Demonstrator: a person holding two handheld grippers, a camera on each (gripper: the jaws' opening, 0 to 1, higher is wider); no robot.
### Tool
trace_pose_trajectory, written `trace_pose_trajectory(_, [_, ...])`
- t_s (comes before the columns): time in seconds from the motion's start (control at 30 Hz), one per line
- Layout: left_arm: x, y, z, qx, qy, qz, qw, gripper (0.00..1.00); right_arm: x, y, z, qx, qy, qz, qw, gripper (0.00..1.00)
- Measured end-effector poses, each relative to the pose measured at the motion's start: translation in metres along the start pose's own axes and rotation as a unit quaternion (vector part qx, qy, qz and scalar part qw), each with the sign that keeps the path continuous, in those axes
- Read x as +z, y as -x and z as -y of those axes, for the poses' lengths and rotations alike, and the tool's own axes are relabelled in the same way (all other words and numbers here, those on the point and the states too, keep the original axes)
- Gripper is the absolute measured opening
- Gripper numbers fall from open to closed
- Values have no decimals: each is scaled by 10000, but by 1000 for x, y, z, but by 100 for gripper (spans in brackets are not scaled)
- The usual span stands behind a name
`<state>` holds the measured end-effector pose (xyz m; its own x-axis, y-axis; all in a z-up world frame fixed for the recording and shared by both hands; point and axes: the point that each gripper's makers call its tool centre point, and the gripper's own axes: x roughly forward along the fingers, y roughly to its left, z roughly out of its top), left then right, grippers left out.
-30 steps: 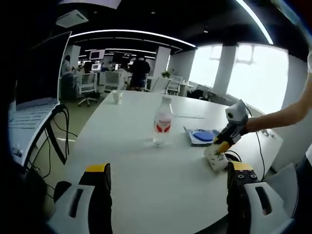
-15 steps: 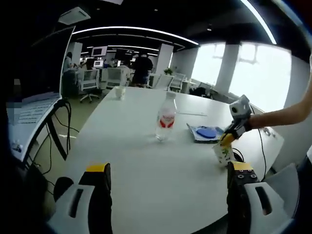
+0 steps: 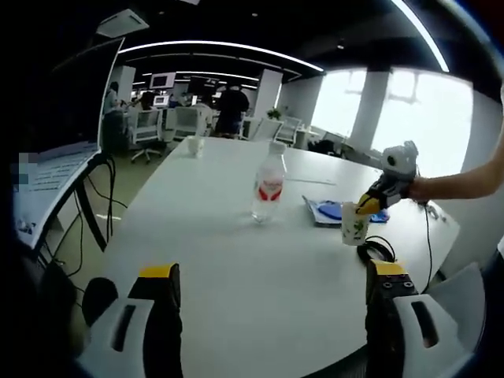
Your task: Arrange the tabletop items into an orderly group along one side of the table until the central work area is clear of visible clutter.
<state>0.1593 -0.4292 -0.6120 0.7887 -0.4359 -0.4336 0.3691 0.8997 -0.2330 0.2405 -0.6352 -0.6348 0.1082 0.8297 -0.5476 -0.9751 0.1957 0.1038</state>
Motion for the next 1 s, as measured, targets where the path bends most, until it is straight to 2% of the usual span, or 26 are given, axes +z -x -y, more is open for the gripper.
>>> trace_pose_trajectory(0.1, [-2,3,-2,31,16,22,10000,98,13,-6,6,-171,548,40,9983,0])
trace_pose_trajectory(0.13, [-2,4,-3,42,18,25,10000,98,20,-10,7,-201,820,106,9964,0])
trace_pose_trajectory(0.2, [-3,7,-6,81,34,47,10000,98,28,-15,11,-295,1100,127,9934,0])
trace_pose_trajectory(0.33, [3,12,-10,159,9,136,9998,97,34,-28,19,-379,1191,151,9920,0])
trace_pose_trajectory(0.53, [16,16,-14,176,-6,386,9991,97,37,-41,44,-791,1197,129,9896,0])
trace_pose_trajectory(0.73, [12,13,-15,166,-61,348,9992,96,45,-57,59,-889,1250,280,9878,0])
trace_pose_trajectory(0.8, [12,13,-13,147,-69,365,9992,96,44,-61,64,-959,1505,211,9837,0])
trace_pose_trajectory(1.0, [13,16,-16,180,-45,426,9989,95,44,-74,75,-1057,1392,273,9842,0])
